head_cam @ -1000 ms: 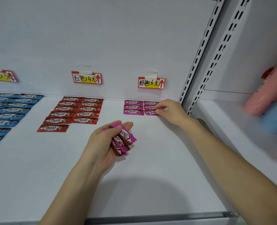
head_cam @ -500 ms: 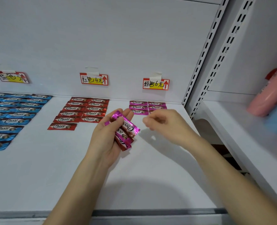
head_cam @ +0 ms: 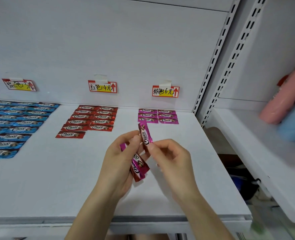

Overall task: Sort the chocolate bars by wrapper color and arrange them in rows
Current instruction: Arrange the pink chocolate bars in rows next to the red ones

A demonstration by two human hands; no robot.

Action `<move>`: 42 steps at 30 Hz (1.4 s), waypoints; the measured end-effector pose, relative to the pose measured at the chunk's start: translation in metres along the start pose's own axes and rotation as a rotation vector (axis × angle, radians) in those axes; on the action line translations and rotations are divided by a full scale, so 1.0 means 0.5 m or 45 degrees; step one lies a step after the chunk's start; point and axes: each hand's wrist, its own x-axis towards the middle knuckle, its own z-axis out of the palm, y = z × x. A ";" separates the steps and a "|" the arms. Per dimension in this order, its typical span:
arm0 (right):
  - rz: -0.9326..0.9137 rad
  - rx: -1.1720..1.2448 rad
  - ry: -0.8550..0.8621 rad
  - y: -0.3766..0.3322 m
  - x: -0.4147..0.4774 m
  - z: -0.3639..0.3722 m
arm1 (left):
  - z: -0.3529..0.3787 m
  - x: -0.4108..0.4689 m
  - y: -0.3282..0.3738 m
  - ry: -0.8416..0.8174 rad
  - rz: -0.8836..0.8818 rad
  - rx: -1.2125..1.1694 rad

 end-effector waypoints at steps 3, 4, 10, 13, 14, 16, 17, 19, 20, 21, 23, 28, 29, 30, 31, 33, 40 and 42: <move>-0.040 -0.196 -0.092 0.004 -0.009 0.004 | -0.006 -0.006 0.000 0.028 0.126 0.308; -0.047 -0.245 -0.118 0.001 -0.007 0.000 | -0.010 -0.006 0.003 0.029 0.177 0.407; 0.099 -0.059 -0.120 -0.030 0.021 -0.021 | -0.012 -0.015 0.022 -0.093 0.304 0.822; 0.167 0.058 -0.137 -0.037 0.034 -0.029 | -0.007 -0.020 0.025 -0.147 0.314 0.853; 0.164 0.075 -0.115 -0.036 0.036 -0.031 | -0.006 -0.020 0.025 -0.137 0.303 0.813; 0.143 0.103 -0.043 -0.035 0.038 -0.034 | -0.005 -0.021 0.025 -0.108 0.243 0.692; 0.138 0.119 -0.023 -0.033 0.038 -0.034 | -0.004 -0.021 0.025 -0.103 0.209 0.649; 0.148 0.123 -0.025 -0.026 0.037 -0.039 | -0.003 -0.020 0.024 -0.097 0.185 0.647; 0.145 0.100 -0.047 -0.022 0.038 -0.043 | -0.004 -0.018 0.024 -0.087 0.191 0.671; 0.109 0.035 -0.086 -0.018 0.039 -0.049 | -0.005 -0.016 0.024 -0.077 0.198 0.698; -0.102 -0.251 -0.222 -0.017 0.045 -0.065 | -0.008 -0.010 0.027 -0.072 0.202 0.747; -0.386 -0.615 -0.556 -0.031 0.079 -0.084 | -0.013 0.008 0.034 -0.032 0.142 0.708; -0.392 -0.660 -0.540 -0.030 0.093 -0.084 | -0.014 0.012 0.034 0.012 0.109 0.635; -0.387 -0.710 -0.511 -0.025 0.111 -0.083 | -0.015 0.017 0.035 0.065 0.056 0.528; -0.365 -0.762 -0.474 -0.018 0.131 -0.082 | -0.017 0.023 0.036 0.122 -0.023 0.390; -0.291 -0.863 -0.406 0.005 0.176 -0.076 | -0.023 0.033 0.039 0.213 -0.220 0.063; -0.193 -1.029 -0.373 0.075 0.276 -0.045 | -0.034 0.041 0.041 0.166 -0.369 -0.242; -0.208 -1.040 -0.382 0.081 0.286 -0.040 | -0.037 0.046 0.039 0.183 -0.357 -0.202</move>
